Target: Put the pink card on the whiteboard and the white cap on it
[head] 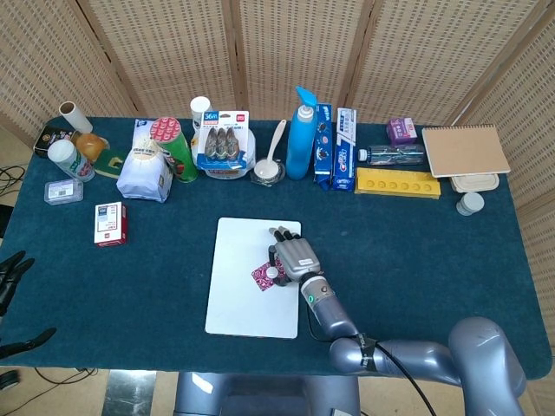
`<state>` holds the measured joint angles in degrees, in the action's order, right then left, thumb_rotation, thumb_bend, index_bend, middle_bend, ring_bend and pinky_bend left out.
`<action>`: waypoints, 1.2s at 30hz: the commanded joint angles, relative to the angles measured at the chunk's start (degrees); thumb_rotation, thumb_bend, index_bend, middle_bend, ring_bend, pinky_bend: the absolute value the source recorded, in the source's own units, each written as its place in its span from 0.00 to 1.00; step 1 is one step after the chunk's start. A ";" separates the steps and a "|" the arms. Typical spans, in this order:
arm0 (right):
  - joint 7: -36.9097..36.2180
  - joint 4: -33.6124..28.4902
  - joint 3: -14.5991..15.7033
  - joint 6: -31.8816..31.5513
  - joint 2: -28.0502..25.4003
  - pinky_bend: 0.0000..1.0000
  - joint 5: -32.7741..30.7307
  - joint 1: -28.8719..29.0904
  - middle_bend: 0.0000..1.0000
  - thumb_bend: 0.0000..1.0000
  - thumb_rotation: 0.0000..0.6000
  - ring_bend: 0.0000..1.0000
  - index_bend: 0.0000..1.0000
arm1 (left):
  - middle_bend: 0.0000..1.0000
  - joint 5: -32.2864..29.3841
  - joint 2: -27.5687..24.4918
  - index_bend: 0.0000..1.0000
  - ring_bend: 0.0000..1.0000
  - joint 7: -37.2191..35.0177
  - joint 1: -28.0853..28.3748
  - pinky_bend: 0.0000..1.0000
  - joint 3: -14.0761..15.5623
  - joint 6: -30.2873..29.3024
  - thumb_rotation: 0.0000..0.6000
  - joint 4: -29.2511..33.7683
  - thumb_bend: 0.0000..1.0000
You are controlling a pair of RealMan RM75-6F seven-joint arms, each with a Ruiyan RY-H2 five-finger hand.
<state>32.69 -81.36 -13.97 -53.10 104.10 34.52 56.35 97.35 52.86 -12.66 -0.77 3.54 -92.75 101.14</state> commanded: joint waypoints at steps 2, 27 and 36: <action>0.28 0.51 -0.12 -0.34 0.71 0.15 -0.83 0.21 0.09 0.35 1.00 0.03 0.51 | 0.00 0.01 0.02 0.00 0.00 -0.13 -0.04 0.06 0.00 -0.09 1.00 -0.14 0.08; -10.93 -18.63 3.05 -4.03 -21.77 0.16 18.67 -9.69 0.05 0.31 1.00 0.03 0.16 | 0.00 0.89 0.22 0.00 0.00 -0.89 -0.60 0.06 0.23 -1.54 1.00 -0.93 0.08; -26.66 -12.35 9.81 -15.53 -30.91 0.07 41.01 -21.34 0.04 0.11 1.00 0.00 0.16 | 0.00 0.96 0.52 0.00 0.00 0.19 -0.67 0.06 0.15 -1.64 1.00 -0.71 0.08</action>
<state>11.73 -96.85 -7.62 -62.62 77.07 67.22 40.19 98.30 53.37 -12.48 -1.43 3.68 -94.39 100.43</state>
